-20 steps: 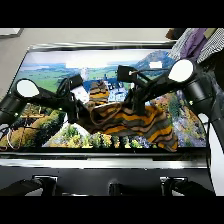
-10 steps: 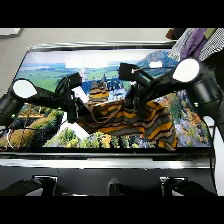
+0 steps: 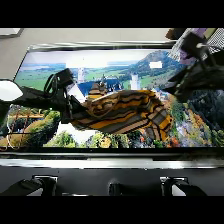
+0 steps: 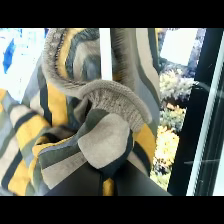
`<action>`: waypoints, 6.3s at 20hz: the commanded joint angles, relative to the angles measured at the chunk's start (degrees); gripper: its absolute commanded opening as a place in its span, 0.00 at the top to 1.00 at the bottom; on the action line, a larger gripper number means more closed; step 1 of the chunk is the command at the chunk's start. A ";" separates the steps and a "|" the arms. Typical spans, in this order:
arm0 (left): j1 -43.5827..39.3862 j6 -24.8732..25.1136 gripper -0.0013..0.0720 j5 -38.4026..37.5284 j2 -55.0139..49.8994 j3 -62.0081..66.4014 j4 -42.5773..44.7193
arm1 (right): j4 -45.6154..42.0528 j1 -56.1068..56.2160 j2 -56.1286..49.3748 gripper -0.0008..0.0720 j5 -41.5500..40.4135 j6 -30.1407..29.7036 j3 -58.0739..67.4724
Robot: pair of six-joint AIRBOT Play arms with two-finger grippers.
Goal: Fold the clothes and pants, and hang the long-sleeved shirts on hangers.
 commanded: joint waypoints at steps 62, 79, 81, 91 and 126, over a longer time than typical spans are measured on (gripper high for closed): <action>-2.84 -49.20 0.05 37.92 3.04 -0.02 1.07 | -82.66 -12.39 -5.44 0.95 -7.74 82.44 33.77; -2.84 -49.22 0.05 37.94 3.04 -0.02 1.09 | -81.85 -32.50 -9.68 0.95 -19.23 93.15 33.94; -2.84 -49.22 0.05 37.94 3.04 -0.02 1.09 | -81.85 -34.18 -9.68 0.95 -21.16 94.57 33.94; -2.84 -49.22 0.06 37.94 3.02 -0.09 1.07 | -77.92 -41.51 -12.68 0.95 -27.47 97.57 33.94; -0.74 -66.25 0.06 18.38 7.34 -0.07 22.73 | -14.01 -10.14 -11.39 0.33 -3.13 55.45 25.79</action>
